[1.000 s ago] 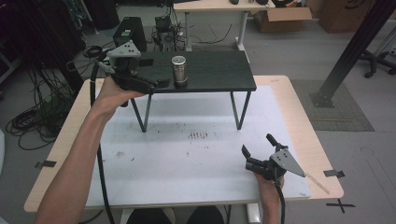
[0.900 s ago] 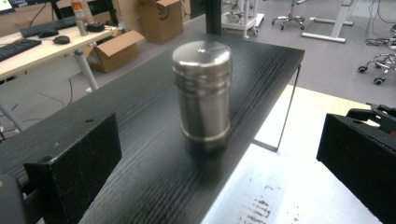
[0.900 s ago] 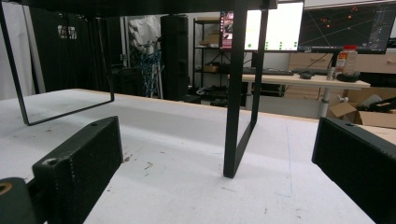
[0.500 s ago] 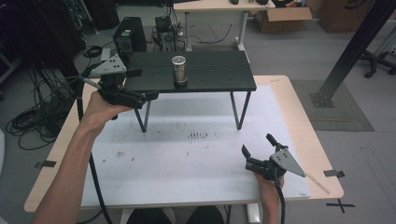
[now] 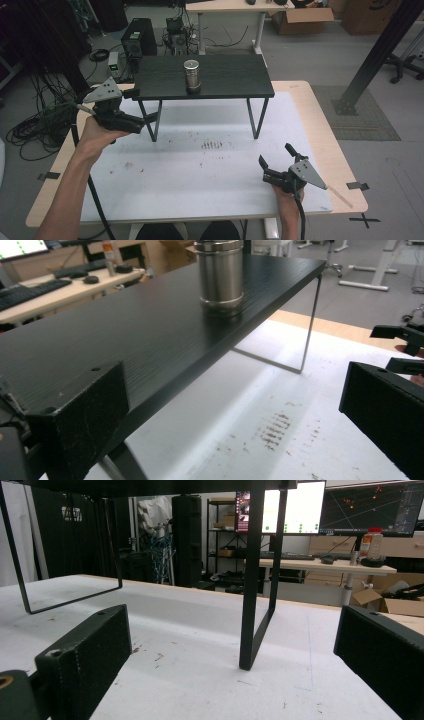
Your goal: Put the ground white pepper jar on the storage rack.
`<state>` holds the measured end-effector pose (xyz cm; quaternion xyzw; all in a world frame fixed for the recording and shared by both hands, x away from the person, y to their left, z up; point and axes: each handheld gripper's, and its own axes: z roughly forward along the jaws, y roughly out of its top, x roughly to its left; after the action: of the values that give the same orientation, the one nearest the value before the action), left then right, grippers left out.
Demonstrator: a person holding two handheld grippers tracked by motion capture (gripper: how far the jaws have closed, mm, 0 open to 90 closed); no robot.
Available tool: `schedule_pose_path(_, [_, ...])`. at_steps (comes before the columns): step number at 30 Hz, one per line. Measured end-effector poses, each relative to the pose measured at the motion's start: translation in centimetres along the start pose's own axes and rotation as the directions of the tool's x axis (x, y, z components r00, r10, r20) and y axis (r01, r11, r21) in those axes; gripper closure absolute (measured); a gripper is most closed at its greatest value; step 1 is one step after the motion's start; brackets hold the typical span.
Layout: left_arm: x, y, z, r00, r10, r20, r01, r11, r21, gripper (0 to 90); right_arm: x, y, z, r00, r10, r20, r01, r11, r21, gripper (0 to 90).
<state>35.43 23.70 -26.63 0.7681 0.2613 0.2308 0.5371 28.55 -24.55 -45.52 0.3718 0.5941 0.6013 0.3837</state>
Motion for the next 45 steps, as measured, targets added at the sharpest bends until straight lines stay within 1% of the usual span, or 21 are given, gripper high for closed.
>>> schedule_pose_path(1, [0.0,0.0,0.0,1.0,0.0,0.0,0.0,1.0,0.0,0.2,0.0,0.0,0.0,1.0,0.0,0.0,0.0,1.0,0.0,1.6])
schedule_pose_path(2, [0.0,-0.5,-0.4,1.0,-0.003,-0.002,0.003,0.9999,-0.016,0.2,0.0,0.0,0.0,1.0,0.0,0.0,0.0,1.0,0.001,1.6])
schedule_pose_path(7, [-0.1,-1.5,-0.9,0.9999,-0.001,-0.013,0.0,0.9996,-0.027,0.2,0.0,0.0,0.0,1.0,-0.001,0.0,0.001,1.0,0.0,1.7])
schedule_pose_path(12, [0.0,-4.4,-1.4,0.9984,-0.051,-0.022,0.05,0.9973,-0.053,0.2,0.0,0.0,0.0,1.0,0.0,0.0,0.0,1.0,0.0,1.7])
schedule_pose_path(13, [0.0,-4.4,-1.4,0.9984,-0.051,-0.022,0.05,0.9973,-0.053,0.2,0.0,0.0,0.0,1.0,0.0,0.0,0.0,1.0,0.0,1.7])
schedule_pose_path(14, [0.1,-5.0,-1.4,0.9978,-0.063,-0.022,0.061,0.9964,-0.059,0.2,0.0,0.0,0.0,1.0,-0.001,0.0,0.001,1.0,0.0,1.7])
schedule_pose_path(15, [0.2,-6.1,-1.5,0.9966,-0.076,-0.031,0.074,0.9953,-0.062,0.2,0.0,0.0,0.0,1.0,0.0,0.0,0.0,1.0,0.0,1.7])
schedule_pose_path(16, [0.2,-6.7,-1.6,0.9959,-0.081,-0.04,0.078,0.9949,-0.063,0.2,0.0,0.0,0.0,1.0,0.0,0.0,0.0,1.0,0.0,1.7])
schedule_pose_path(17, [0.2,-6.7,-1.6,0.9959,-0.081,-0.04,0.078,0.9949,-0.063,0.2,0.0,0.0,0.0,1.0,0.0,0.0,0.0,1.0,0.0,1.7])
schedule_pose_path(18, [0.3,-7.8,-1.7,0.9939,-0.099,-0.049,0.096,0.9931,-0.068,0.2,0.0,0.0,0.0,1.0,-0.001,0.0,0.001,1.0,0.0,1.7])
schedule_pose_path(19, [0.3,-7.8,-1.7,0.9939,-0.099,-0.049,0.096,0.9931,-0.068,0.2,0.0,0.0,0.0,1.0,-0.001,0.0,0.001,1.0,0.0,1.7])
schedule_pose_path(20, [0.5,-8.9,-1.8,0.9915,-0.117,-0.057,0.113,0.9913,-0.068,0.2,0.0,0.0,0.0,1.0,-0.001,0.0,0.001,1.0,0.0,1.7])
schedule_pose_path(21, [0.5,-8.9,-1.8,0.9915,-0.117,-0.057,0.113,0.9913,-0.068,0.2,0.0,0.0,0.0,1.0,-0.001,0.0,0.001,1.0,0.0,1.7])
schedule_pose_path(22, [0.6,-9.8,-1.9,0.989,-0.132,-0.067,0.127,0.9896,-0.068,0.2,0.0,0.0,0.0,1.0,-0.001,0.0,0.001,1.0,0.0,1.7])
schedule_pose_path(24, [0.7,-10.3,-2.0,0.9881,-0.137,-0.07,0.133,0.9889,-0.067,0.2,0.0,0.0,0.0,1.0,-0.001,0.0,0.001,1.0,0.0,1.7])
schedule_pose_path(27, [0.9,-11.7,-2.1,0.9838,-0.158,-0.086,0.153,0.9866,-0.056,0.2,0.0,0.0,0.0,1.0,-0.001,0.0,0.001,1.0,0.001,1.7])
schedule_pose_path(29, [1.0,-12.1,-2.2,0.9828,-0.162,-0.09,0.157,0.9862,-0.052,0.2,0.0,0.0,0.0,1.0,-0.001,0.0,0.001,1.0,0.001,1.7])
schedule_pose_path(30, [1.1,-12.7,-2.2,0.9804,-0.171,-0.097,0.168,0.9848,-0.045,0.2,0.0,0.0,0.0,1.0,-0.001,0.0,0.001,1.0,0.001,1.7])
schedule_pose_path(31, [1.1,-12.7,-2.2,0.9804,-0.171,-0.097,0.168,0.9848,-0.045,0.2,0.0,0.0,0.0,1.0,-0.001,0.0,0.001,1.0,0.001,1.7])
schedule_pose_path(34, [1.1,-13.8,-2.3,0.9768,-0.186,-0.107,0.182,0.9825,-0.039,0.2,0.0,0.0,0.0,1.0,-0.001,0.0,0.001,1.0,0.001,1.7])
schedule_pose_path(45, [1.1,-16.0,-2.8,0.9713,-0.195,-0.137,0.19,0.9808,-0.043,0.4,0.0,0.0,0.0,1.0,-0.001,0.0,0.001,1.0,0.001,1.8])
